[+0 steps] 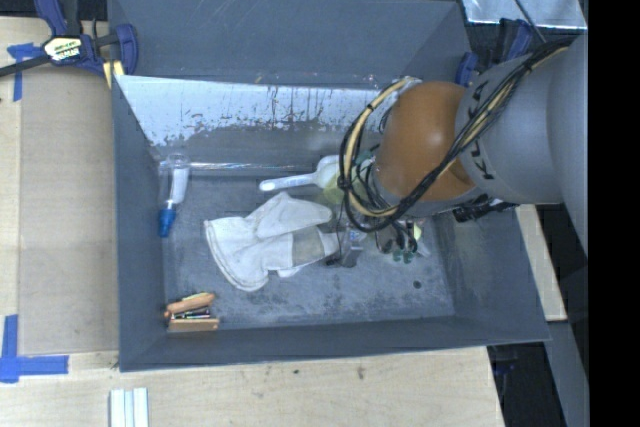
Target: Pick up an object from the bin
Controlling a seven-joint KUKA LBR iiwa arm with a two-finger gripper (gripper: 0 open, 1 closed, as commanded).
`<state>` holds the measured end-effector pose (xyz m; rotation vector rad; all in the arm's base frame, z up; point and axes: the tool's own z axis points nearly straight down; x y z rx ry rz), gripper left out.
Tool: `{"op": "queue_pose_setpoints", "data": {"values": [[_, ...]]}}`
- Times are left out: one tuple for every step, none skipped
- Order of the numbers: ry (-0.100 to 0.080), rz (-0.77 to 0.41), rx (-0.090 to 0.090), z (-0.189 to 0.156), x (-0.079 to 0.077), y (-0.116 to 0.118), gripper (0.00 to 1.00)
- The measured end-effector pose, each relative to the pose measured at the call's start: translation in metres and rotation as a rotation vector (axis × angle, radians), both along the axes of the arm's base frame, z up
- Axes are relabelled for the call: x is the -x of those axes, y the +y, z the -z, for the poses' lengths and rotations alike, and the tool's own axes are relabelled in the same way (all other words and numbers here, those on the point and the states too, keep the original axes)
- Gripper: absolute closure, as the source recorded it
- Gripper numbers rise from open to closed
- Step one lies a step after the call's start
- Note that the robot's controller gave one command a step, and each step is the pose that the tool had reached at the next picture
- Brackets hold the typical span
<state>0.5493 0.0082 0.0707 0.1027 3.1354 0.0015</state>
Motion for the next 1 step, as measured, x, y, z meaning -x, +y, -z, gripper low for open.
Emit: {"op": "queue_pose_setpoints", "data": {"values": [[-0.004, -0.017, 0.001, -0.1665, -0.0269, -0.0074, 1.00]]}}
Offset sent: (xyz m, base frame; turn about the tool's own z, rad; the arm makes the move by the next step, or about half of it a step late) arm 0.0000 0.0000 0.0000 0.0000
